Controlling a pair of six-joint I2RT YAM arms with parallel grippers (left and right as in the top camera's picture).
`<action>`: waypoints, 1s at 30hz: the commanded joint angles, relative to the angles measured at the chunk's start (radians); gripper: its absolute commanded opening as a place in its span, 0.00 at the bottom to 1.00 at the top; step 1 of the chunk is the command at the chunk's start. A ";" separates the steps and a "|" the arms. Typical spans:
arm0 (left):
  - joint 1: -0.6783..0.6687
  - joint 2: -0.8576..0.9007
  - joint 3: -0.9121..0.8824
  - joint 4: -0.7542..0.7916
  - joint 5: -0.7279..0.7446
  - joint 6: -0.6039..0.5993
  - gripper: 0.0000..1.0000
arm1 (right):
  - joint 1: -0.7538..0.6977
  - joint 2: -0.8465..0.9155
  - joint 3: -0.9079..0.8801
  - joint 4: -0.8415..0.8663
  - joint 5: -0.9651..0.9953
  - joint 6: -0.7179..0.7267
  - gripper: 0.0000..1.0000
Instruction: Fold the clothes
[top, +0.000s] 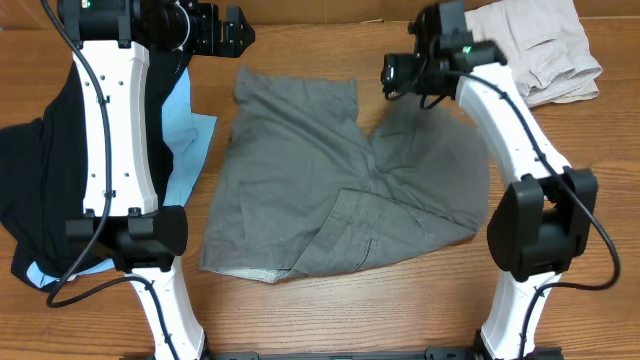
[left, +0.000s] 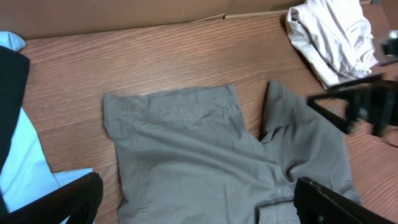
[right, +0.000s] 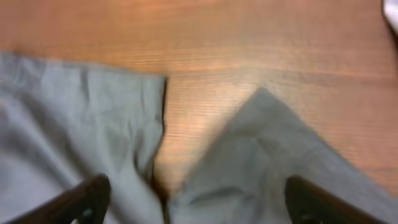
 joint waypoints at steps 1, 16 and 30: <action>-0.010 0.013 -0.009 0.000 -0.006 0.027 1.00 | -0.010 -0.018 0.082 -0.138 0.023 0.049 1.00; 0.021 0.013 -0.009 0.002 -0.005 0.030 1.00 | 0.141 -0.024 0.086 -0.553 -0.105 -0.056 0.91; 0.072 0.013 -0.009 -0.008 -0.009 0.026 1.00 | 0.410 -0.024 -0.230 -0.311 0.099 0.413 0.70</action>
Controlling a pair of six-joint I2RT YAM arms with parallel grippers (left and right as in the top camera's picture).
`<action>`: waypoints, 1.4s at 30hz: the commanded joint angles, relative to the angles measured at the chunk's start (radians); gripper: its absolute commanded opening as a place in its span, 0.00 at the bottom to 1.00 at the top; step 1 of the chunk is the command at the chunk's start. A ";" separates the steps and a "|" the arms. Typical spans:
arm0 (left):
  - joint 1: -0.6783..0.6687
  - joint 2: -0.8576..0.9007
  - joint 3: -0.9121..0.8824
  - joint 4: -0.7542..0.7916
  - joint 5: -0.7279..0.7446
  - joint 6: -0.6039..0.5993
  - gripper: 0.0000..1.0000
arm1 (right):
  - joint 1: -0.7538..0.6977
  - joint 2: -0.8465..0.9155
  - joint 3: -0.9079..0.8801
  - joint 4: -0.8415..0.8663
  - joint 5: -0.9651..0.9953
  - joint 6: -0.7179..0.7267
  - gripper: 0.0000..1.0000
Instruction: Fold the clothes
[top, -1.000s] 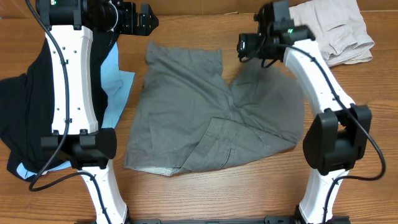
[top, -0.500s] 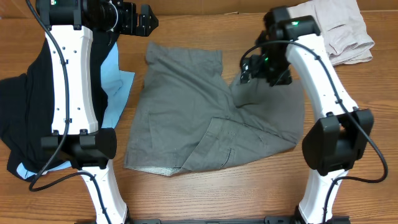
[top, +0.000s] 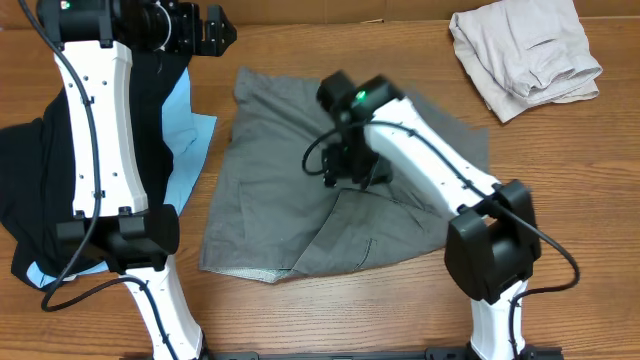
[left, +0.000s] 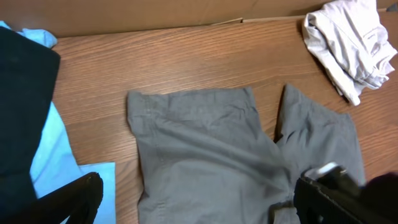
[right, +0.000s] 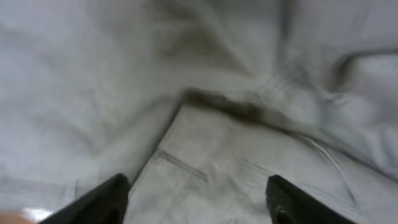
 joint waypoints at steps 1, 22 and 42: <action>0.011 0.013 -0.009 -0.006 -0.006 0.000 1.00 | 0.025 -0.022 -0.095 0.100 0.050 0.106 0.69; 0.011 0.013 -0.009 -0.036 -0.006 0.001 1.00 | 0.027 -0.016 -0.227 0.219 0.101 0.100 0.46; 0.011 0.013 -0.009 -0.036 -0.040 0.001 1.00 | 0.005 -0.270 -0.166 -0.065 0.040 0.134 0.04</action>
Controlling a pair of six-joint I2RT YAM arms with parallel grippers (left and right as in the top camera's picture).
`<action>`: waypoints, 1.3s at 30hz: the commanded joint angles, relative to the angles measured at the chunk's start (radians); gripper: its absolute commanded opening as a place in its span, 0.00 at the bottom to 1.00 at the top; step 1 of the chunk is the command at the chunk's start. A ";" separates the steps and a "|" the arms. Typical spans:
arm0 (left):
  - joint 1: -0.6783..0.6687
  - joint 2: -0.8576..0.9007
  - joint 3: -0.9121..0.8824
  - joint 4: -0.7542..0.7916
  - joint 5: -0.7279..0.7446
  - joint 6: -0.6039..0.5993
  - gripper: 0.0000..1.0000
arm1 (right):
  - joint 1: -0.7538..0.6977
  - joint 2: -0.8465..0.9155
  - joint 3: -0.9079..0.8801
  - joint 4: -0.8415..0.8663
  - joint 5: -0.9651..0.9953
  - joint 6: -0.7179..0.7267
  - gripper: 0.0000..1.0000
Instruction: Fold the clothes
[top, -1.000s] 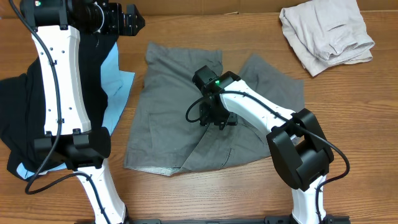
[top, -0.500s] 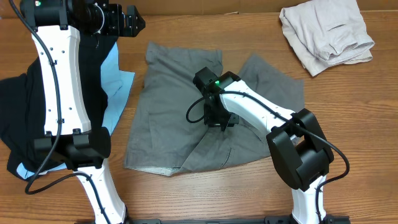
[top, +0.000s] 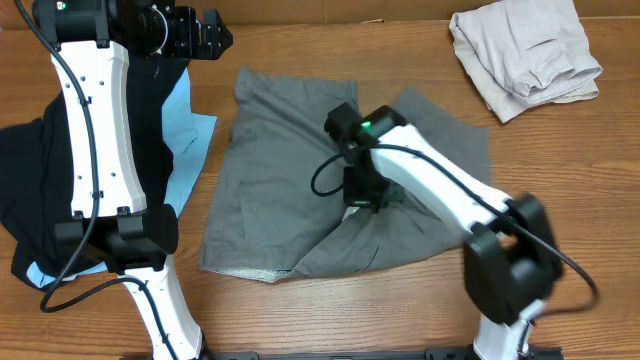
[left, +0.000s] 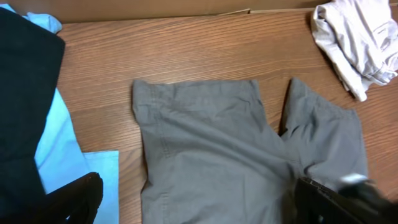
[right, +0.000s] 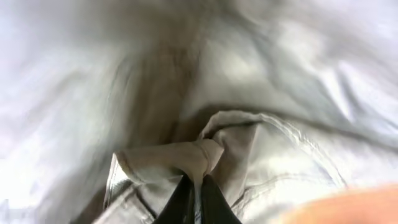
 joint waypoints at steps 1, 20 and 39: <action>0.005 0.013 -0.009 0.000 -0.021 0.001 1.00 | -0.002 -0.139 0.036 -0.069 -0.060 0.031 0.04; 0.005 0.013 -0.009 0.001 -0.039 0.009 1.00 | 0.354 -0.187 -0.128 -0.242 -0.095 0.461 0.04; 0.003 0.013 -0.009 0.009 -0.039 0.009 1.00 | 0.188 -0.374 -0.219 -0.009 0.084 0.359 0.82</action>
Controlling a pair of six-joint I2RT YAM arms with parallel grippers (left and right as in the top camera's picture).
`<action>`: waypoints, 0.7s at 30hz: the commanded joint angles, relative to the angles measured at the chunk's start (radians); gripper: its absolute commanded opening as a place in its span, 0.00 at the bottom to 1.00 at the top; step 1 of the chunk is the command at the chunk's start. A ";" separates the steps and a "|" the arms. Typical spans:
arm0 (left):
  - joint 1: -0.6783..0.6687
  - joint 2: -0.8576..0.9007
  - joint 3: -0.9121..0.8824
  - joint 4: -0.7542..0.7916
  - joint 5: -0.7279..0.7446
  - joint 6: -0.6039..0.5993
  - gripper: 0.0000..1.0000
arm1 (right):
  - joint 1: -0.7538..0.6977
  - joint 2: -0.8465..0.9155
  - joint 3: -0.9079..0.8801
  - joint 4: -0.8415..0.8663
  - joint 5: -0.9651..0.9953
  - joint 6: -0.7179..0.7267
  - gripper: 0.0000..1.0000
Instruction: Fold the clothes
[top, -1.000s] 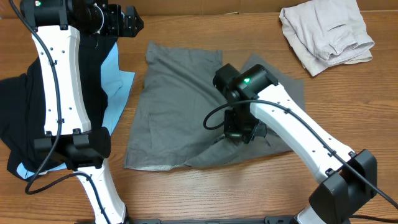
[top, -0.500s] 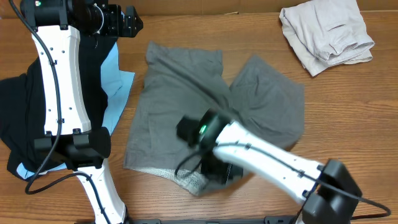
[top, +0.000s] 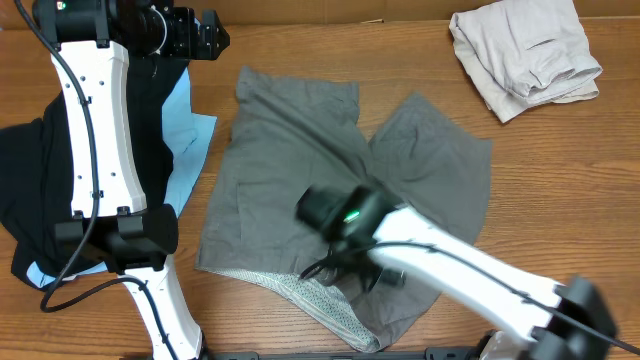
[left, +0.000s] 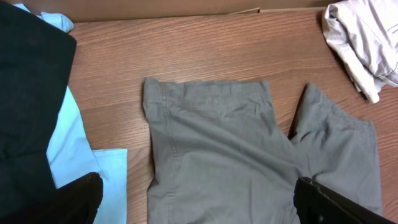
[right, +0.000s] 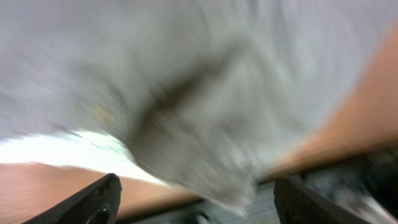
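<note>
Grey shorts lie spread on the wooden table, waistband toward the near edge. A flap with pale mesh lining reaches the front edge. My right gripper hovers low over that near part, motion-blurred. In the right wrist view it is open, with blurred grey cloth under it and nothing between the fingers. My left gripper is high at the back left, open. The left wrist view looks down on the shorts between its fingers.
A crumpled beige garment lies at the back right. A black garment and a light-blue one lie at the left, by the left arm's column. A cardboard wall runs along the back edge.
My right gripper, then shut on a fold at the middle of the shorts, is now open near the front edge. The shorts' near part now lies further forward, with pale lining showing.
My right gripper was open over the back of the shorts, then open above their middle. Then it was shut on a fold there. Now it is open by the front edge, with the cloth drawn out forward. The left arm stayed high at the back left.
</note>
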 joint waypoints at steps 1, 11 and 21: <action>0.003 0.013 -0.008 0.007 -0.003 0.010 1.00 | -0.158 -0.037 0.002 0.103 0.040 -0.238 0.82; -0.040 0.043 -0.010 0.014 -0.003 0.069 1.00 | -0.725 0.050 0.002 0.459 -0.136 -0.613 0.81; -0.091 0.134 -0.010 0.033 -0.005 0.068 1.00 | -0.847 0.223 0.002 0.823 -0.195 -0.807 0.74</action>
